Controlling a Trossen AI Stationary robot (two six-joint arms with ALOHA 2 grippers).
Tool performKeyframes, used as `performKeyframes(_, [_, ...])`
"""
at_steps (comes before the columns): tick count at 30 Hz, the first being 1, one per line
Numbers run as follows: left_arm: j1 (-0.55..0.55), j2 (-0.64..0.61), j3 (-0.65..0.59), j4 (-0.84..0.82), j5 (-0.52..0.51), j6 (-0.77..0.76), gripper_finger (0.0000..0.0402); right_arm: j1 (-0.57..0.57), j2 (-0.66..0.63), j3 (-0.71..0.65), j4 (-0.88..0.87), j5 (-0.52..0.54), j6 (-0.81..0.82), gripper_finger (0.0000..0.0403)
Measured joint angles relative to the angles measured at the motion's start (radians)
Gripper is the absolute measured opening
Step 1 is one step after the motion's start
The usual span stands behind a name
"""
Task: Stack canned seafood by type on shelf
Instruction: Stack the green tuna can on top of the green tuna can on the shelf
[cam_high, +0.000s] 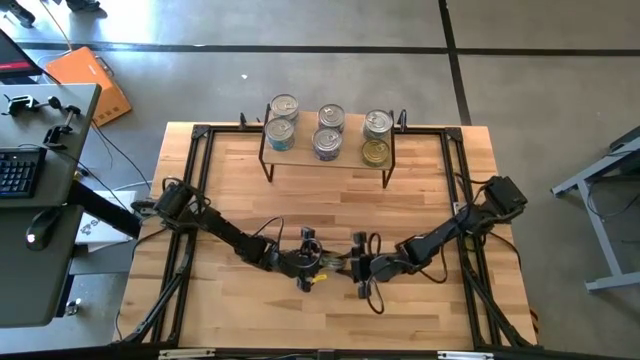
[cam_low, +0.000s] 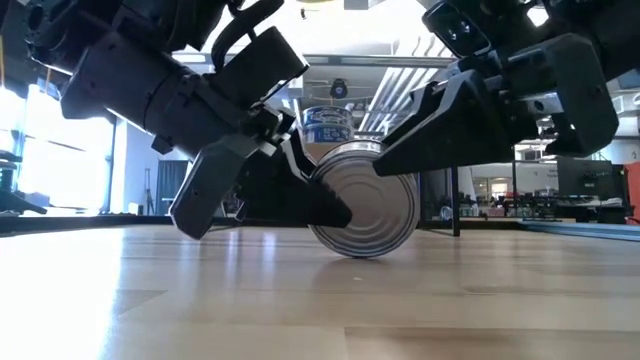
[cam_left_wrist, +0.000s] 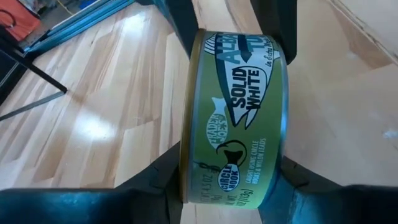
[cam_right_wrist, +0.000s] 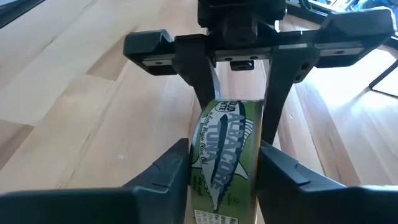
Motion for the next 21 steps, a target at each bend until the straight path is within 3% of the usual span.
performKeyframes(5, [-0.002, -0.009, 0.001, -0.040, -0.002, -0.030, 0.0159, 0.004, 0.000, 0.000, -0.007, 0.012, -0.004, 0.0118])
performKeyframes(11, [-0.015, -0.056, 0.001, -0.303, -0.022, -0.144, 0.0197, 0.076, -0.085, -0.001, -0.122, 0.135, 0.007, 0.0118])
performKeyframes(16, [-0.012, -0.061, 0.004, -0.370, -0.025, -0.293, 0.0201, 0.161, -0.233, -0.001, -0.262, 0.367, -0.053, 0.0118])
performKeyframes(21, [-0.012, -0.058, 0.001, -0.328, -0.028, -0.305, 0.0201, 0.179, -0.383, 0.091, -0.461, 0.632, -0.286, 0.0118])
